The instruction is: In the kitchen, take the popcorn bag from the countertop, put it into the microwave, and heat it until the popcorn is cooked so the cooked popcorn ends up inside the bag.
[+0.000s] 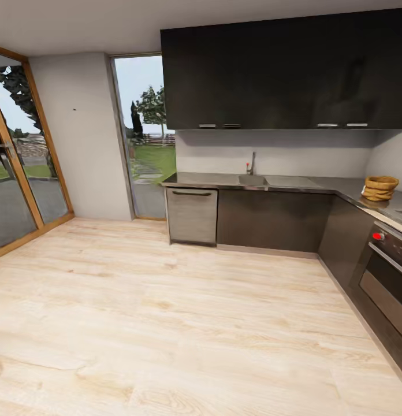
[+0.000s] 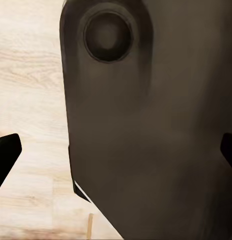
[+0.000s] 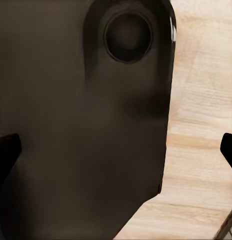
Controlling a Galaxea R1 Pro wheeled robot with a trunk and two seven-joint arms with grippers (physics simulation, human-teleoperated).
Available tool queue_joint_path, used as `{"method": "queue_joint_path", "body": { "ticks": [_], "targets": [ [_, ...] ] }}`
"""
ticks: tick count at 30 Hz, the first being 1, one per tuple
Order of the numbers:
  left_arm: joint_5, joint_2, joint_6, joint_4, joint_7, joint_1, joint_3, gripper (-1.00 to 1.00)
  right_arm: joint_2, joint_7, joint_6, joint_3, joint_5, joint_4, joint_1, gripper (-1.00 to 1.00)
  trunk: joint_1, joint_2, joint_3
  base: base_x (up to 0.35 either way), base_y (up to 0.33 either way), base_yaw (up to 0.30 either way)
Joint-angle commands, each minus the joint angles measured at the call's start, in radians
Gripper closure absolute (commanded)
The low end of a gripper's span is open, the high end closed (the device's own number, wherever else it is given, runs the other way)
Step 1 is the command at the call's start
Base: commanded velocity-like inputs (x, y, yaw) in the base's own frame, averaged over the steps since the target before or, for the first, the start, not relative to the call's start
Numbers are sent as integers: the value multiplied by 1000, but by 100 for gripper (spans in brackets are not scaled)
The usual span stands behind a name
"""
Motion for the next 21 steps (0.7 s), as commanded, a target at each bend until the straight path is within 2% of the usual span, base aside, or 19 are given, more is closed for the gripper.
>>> {"method": "queue_joint_path", "body": {
  "ticks": [1, 7, 14, 21],
  "targets": [
    [6, -6, -2, 0, -2, -2, 6, -100, -3, 5, -1, 6, 6, 1, 0, -100, 0, 0, -1, 0, 0, 0],
    [9, -17, -22, -22, -1, -2, 8, -100, -2, 5, -4, 6, 6, 1, 0, -100, 0, 0, -1, 0, 0, 0],
    [11, -18, -61, -43, 0, -2, 8, -100, 1, 5, -31, -1, 1, 1, 0, -100, 0, 0, -1, 0, 0, -3],
    [11, -18, -90, -43, 0, -2, 9, -100, 3, 5, -63, -2, -2, 2, 0, -100, 0, 0, -1, 0, 0, -201]
  ]
}}
